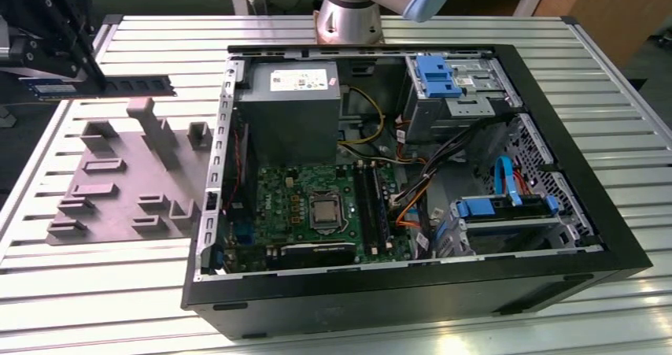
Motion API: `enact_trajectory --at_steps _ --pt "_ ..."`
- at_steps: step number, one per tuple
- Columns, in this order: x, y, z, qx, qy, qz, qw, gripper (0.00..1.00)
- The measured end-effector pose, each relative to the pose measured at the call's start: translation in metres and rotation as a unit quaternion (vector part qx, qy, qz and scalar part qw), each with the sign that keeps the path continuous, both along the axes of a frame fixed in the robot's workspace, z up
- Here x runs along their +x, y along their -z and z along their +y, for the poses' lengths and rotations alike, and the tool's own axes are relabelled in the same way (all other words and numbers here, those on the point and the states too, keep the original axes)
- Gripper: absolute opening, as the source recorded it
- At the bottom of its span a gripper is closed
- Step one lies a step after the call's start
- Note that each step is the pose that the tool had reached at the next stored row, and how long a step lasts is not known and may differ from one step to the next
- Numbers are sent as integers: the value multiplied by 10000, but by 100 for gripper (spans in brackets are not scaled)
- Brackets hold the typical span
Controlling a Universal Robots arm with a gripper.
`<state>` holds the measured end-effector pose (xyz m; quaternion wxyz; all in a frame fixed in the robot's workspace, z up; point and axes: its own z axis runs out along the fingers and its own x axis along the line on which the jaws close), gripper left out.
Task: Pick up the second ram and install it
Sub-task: 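Pick up the second ram and move it above second insertion slot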
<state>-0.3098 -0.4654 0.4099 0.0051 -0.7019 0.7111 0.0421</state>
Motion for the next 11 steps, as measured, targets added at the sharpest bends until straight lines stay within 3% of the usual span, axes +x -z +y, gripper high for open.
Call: enact_trajectory --at_steps 11 --pt "68 0 0 0 0 0 10000 14"
